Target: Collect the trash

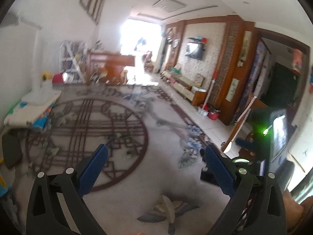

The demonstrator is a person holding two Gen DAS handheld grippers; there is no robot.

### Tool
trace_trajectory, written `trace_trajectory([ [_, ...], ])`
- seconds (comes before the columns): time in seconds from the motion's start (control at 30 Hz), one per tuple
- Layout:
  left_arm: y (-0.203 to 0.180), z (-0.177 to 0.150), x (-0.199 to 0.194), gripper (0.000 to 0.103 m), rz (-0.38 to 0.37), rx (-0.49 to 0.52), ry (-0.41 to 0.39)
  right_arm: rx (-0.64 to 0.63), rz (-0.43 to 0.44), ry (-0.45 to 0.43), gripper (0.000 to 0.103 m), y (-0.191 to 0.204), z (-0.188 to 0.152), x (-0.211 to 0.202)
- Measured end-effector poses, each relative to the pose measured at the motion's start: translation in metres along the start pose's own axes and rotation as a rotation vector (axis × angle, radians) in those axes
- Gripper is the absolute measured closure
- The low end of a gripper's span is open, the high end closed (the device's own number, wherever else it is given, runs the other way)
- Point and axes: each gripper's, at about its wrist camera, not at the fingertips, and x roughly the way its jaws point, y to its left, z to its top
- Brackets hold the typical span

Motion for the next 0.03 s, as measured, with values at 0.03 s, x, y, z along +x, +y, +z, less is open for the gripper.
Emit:
trace_trajectory([
  [0.03,0.0048,-0.0018,0.0044,0.008,0.012,-0.022,0.012,0.001,0.031,0.028,0.005,0.0014,0.0002,0.0095],
])
